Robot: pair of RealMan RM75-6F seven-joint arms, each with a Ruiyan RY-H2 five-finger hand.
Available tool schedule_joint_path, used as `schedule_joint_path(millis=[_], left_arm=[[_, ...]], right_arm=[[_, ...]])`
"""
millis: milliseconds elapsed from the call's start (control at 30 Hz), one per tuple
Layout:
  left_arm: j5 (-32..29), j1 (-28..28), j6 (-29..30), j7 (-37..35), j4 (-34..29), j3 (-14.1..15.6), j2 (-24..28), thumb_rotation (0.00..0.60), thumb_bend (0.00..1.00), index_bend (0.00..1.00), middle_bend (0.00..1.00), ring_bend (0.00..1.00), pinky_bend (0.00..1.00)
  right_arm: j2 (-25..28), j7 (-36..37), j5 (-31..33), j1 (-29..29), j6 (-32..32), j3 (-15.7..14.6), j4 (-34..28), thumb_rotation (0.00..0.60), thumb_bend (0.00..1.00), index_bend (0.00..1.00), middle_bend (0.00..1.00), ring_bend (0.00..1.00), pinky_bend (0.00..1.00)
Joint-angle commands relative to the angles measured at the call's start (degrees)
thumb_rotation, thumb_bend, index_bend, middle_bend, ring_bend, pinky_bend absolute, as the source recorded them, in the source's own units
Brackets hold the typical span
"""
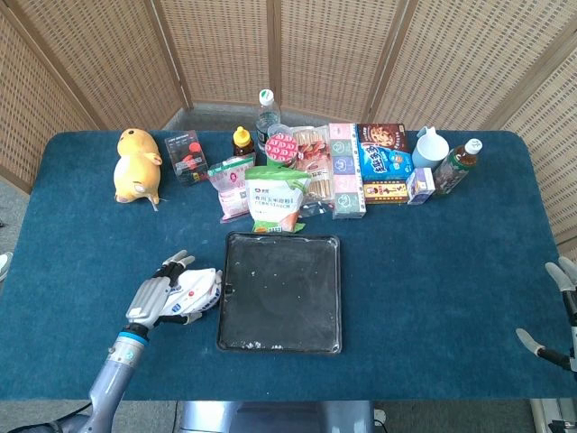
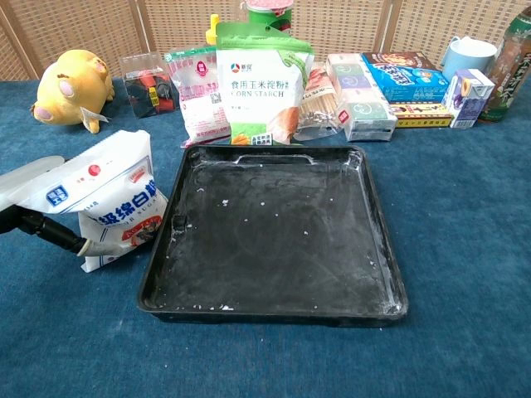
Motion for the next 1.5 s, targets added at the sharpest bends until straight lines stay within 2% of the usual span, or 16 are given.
schedule_joint_path(millis=[33,133,333,500,667,867,1000,1067,1200,1300,1500], left_arm=[[-0.9,0.2,3.7,3.0,1.3,-1.4,-3.4,0.6,0.26,0.3,0.22,0.26,0.4],[-1.2,0.3,5.3,4.3,2.4,-1.9,-4.9,0.6,0.34,0.46,0.41,0.47,0.53],[-1.2,0.4,7.8,4.3,5.5,-3.0,-7.6,0.6,0.49,0.73,0.66,0.69,0.7],[0.9,0.0,7.9,2.3,6.8,-2.7,-7.6,0.6,0.54,0.79,0.71,0.74,0.74],[6.0,-0.7,9.2,-0.2,6.3,-1.8,-4.9,0.6,0.54,0.81,0.73,0.75,0.74],[13.4,-2.2,10.8,0.6,3.0,-0.9,1.9,0.6,0.55,0.83,0.74,0.76,0.74],[18.2,-4.6,9.5,2.7,-0.1,-0.5,7.7,0.6,0.61,0.83,0.74,0.76,0.72],[20.1,-7.0,5.3,6.1,-2.9,0.3,12.4,0.6,0.64,0.83,0.74,0.76,0.7],[20.7,-10.3,0.2,15.9,-7.0,-0.5,17.4,0.6,0.64,0.84,0.74,0.76,0.7],[21.2,-12.4,-2.1,23.1,-8.4,-1.3,18.5,0.6,0.64,0.84,0.74,0.76,0.7],[25.9,-18.7,-8.1,44.0,-7.7,-2.8,17.2,0.6,0.62,0.87,0.76,0.76,0.7]], right_arm=[[0.1,0.3,0.1,0.0,0.0,0.0,0.0,0.6,0.0,0.0,0.0,0.0,0.0],[0.1,0.7,0.1,0.0,0.0,0.1,0.1,0.6,0.0,0.0,0.0,0.0,0.0],[0.2,1.1,0.0,0.1,-0.3,0.0,0.1,0.6,0.0,0.0,0.0,0.0,0.0],[0.1,1.0,-0.1,0.1,-0.2,-0.1,0.1,0.6,0.0,0.0,0.0,0.0,0.0],[0.1,0.9,-0.1,0.1,-0.3,-0.1,0.1,0.6,0.0,0.0,0.0,0.0,0.0],[0.1,0.9,-0.3,0.1,-0.2,-0.1,-0.1,0.6,0.0,0.0,0.0,0.0,0.0],[0.1,0.8,-0.4,0.1,-0.2,-0.2,-0.3,0.6,0.0,0.0,0.0,0.0,0.0],[0.1,0.7,-0.5,0.1,-0.2,-0.2,-0.4,0.6,0.0,0.0,0.0,0.0,0.0],[0.1,0.5,-0.6,0.1,-0.2,-0.2,-0.5,0.6,0.0,0.0,0.0,0.0,0.0],[0.2,0.6,-0.4,0.1,-0.2,-0.2,-0.5,0.6,0.0,0.0,0.0,0.0,0.0],[0.4,1.2,0.1,0.1,-0.4,0.0,-0.4,0.6,0.0,0.0,0.0,0.0,0.0]])
